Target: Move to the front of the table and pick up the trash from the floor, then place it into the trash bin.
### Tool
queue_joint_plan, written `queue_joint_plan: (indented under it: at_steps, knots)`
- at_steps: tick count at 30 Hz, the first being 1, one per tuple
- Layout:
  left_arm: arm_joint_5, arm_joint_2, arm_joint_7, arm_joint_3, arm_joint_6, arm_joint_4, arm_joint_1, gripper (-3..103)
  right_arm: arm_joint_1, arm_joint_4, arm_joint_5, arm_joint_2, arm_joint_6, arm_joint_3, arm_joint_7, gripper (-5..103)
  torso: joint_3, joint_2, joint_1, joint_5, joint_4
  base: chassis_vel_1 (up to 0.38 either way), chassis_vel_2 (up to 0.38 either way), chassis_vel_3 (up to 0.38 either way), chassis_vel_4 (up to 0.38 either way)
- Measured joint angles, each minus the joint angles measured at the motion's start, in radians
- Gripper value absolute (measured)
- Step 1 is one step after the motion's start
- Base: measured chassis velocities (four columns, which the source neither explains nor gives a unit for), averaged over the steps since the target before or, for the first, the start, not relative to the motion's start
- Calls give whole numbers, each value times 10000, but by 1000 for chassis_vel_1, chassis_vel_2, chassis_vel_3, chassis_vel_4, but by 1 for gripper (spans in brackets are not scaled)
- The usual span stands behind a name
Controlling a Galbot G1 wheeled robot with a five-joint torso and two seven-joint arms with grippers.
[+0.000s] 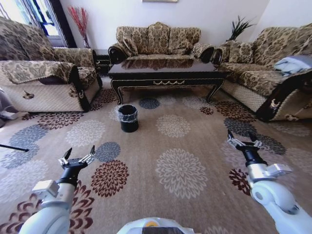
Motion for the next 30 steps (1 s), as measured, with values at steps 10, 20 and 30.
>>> queue_joint_plan:
  at_steps: [10, 20, 30]
  knots:
    - [34, 6, 9, -20, 7, 0, 78, 100, -36, 70, 0, 44, 3, 29, 12, 100, -1, 0, 0, 1, -2, 157, -160, -163, 162]
    - [82, 7, 22, 57, 13, 0, 35, 100, 32, -142, 14, 17, 31, 41, 39, 100, -4, 0, -1, 0, -1, 260, -264, -259, 252]
    - [177, 0, 41, 232, 14, 0, -93, 100, 143, -336, 22, 16, 183, -35, 39, 100, -1, -1, -2, 5, 1, 107, -116, -118, 126]
